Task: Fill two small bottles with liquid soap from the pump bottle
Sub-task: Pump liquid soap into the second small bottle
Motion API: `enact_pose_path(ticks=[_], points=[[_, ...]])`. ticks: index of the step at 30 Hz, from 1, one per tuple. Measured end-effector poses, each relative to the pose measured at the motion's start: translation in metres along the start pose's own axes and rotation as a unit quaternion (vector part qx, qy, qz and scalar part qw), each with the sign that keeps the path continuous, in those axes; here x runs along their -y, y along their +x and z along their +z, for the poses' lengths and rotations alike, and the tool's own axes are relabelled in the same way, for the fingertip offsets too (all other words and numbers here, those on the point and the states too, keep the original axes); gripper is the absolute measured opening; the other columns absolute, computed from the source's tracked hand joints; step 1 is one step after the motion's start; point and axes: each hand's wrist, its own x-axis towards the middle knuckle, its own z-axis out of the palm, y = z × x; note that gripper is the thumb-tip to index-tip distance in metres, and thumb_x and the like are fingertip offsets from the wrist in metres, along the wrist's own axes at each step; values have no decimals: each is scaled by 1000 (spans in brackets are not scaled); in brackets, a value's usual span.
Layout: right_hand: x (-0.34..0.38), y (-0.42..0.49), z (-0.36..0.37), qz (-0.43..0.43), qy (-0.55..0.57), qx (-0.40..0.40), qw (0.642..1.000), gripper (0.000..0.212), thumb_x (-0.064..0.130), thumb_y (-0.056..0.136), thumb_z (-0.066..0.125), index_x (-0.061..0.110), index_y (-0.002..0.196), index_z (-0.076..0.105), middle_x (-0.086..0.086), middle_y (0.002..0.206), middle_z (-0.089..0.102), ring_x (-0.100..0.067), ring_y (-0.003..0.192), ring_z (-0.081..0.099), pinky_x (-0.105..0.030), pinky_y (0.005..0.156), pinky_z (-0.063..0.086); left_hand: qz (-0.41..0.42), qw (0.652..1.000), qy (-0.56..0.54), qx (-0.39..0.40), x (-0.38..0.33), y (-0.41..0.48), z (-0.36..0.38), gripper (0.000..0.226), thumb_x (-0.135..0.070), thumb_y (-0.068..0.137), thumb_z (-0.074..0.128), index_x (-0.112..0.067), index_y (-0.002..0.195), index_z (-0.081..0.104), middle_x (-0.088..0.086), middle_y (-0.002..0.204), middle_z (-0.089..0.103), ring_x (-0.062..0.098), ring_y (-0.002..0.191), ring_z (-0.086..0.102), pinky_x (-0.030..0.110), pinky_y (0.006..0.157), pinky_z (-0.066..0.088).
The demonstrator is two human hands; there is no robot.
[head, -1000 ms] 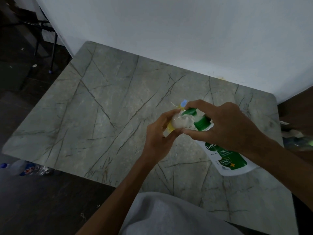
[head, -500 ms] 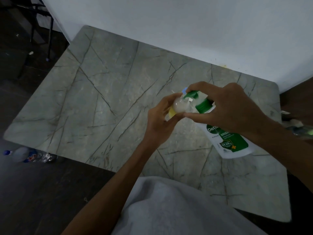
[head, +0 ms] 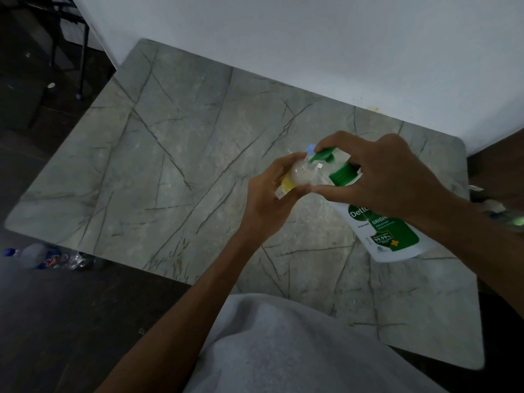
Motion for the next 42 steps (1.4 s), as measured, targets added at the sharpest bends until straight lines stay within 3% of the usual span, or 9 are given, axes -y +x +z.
enact_pose_path(ticks=[5,13,20,28,32,35,42], points=[[2,-3,3,16,28,-20,999,48,54,70,70,21,104,60,1,70,69,-3,49,62,-15,46,48,12,1000,2,4,-4,-4,2,56,-27,81,76,-6,130,58,7,123,68,15,109,69,39,88,59],[1,-3,4,5,-18,-1,1000,61,61,71,65,25,119,56,3,78,71,2,51,56,-7,51,35,4,1000,2,2,0,-2,0,54,-17,83,78,-6,131,57,7,123,68,15,111,68,43,89,59],[1,-4,5,10,27,-34,999,51,55,69,70,18,104,61,2,70,68,0,49,60,-12,48,45,7,1000,-5,15,-5,-4,3,58,-31,82,74,-8,132,56,7,124,68,14,110,68,39,89,59],[-1,-4,4,5,-12,-11,1000,64,64,70,63,25,120,56,2,79,72,-2,52,60,-8,52,40,15,1000,-4,8,-2,-3,2,57,-29,84,74,-5,132,55,9,125,67,16,111,68,44,87,60],[0,-5,4,8,14,-17,1000,53,57,70,68,22,108,60,7,69,65,-3,48,61,-11,47,45,12,1000,1,10,-2,-4,3,58,-33,82,74,-8,132,57,6,124,68,14,109,69,42,87,60],[2,-5,4,11,10,-23,1000,49,55,70,69,20,103,62,12,67,57,1,47,58,-8,45,40,5,1000,3,14,-2,-6,5,58,-36,81,74,-11,131,57,4,123,69,15,107,69,44,86,60],[-1,-4,4,12,10,-13,1000,61,62,70,68,29,117,49,15,71,57,5,50,57,-10,48,41,-1,1000,-13,7,-4,-3,6,55,-25,84,75,-5,132,55,8,123,68,15,109,69,42,86,60]])
